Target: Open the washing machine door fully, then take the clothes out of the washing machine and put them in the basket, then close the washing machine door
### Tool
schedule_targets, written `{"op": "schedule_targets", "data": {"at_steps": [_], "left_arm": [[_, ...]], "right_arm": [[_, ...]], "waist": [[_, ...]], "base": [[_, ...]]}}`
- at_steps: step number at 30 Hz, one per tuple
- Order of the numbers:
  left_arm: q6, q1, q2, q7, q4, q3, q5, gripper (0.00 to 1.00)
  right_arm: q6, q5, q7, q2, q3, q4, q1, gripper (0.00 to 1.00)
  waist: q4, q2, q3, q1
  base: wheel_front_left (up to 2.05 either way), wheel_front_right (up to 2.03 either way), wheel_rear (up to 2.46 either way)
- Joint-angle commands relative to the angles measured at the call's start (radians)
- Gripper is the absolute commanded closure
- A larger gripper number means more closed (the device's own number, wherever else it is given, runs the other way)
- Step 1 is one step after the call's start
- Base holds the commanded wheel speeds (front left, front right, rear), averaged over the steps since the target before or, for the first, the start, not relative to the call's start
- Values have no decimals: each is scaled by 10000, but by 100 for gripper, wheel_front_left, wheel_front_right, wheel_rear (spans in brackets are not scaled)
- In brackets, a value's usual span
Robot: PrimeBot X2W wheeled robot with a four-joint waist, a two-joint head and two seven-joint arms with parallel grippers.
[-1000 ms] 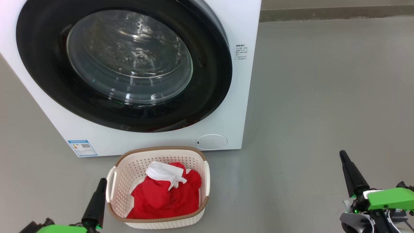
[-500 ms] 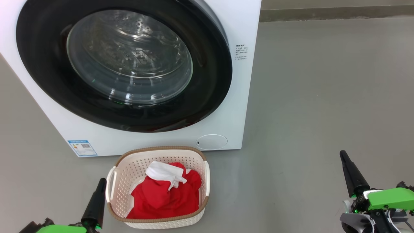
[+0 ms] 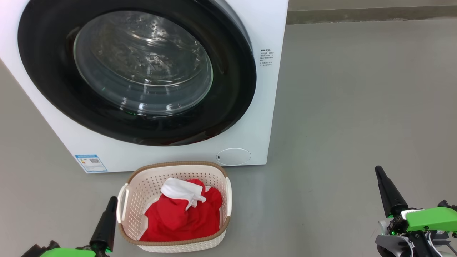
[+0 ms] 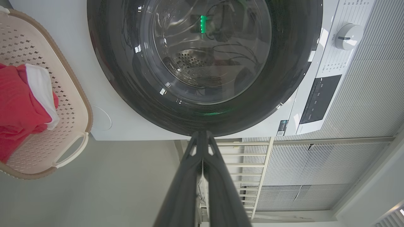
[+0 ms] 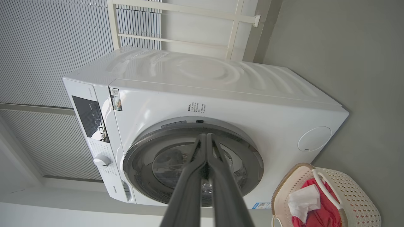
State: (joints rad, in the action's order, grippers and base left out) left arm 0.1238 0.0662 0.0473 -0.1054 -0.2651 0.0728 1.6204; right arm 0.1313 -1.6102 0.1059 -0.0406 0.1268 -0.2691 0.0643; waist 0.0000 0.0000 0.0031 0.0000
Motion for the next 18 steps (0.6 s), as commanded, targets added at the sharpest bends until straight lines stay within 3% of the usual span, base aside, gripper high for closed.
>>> {"op": "schedule_targets", "data": {"at_steps": [1, 18], "left_arm": [[69, 414, 70, -40, 201, 363, -79, 100], [69, 415, 61, -51, 200, 375, -89, 100]], "right_arm": [[-6, -1, 55, -119, -152, 245, 434, 100], [-6, 5, 61, -114, -144, 245, 435, 100]], "waist": [[0, 0, 0, 0], [0, 0, 0, 0]], "base": [[0, 0, 0], [0, 0, 0]]}}
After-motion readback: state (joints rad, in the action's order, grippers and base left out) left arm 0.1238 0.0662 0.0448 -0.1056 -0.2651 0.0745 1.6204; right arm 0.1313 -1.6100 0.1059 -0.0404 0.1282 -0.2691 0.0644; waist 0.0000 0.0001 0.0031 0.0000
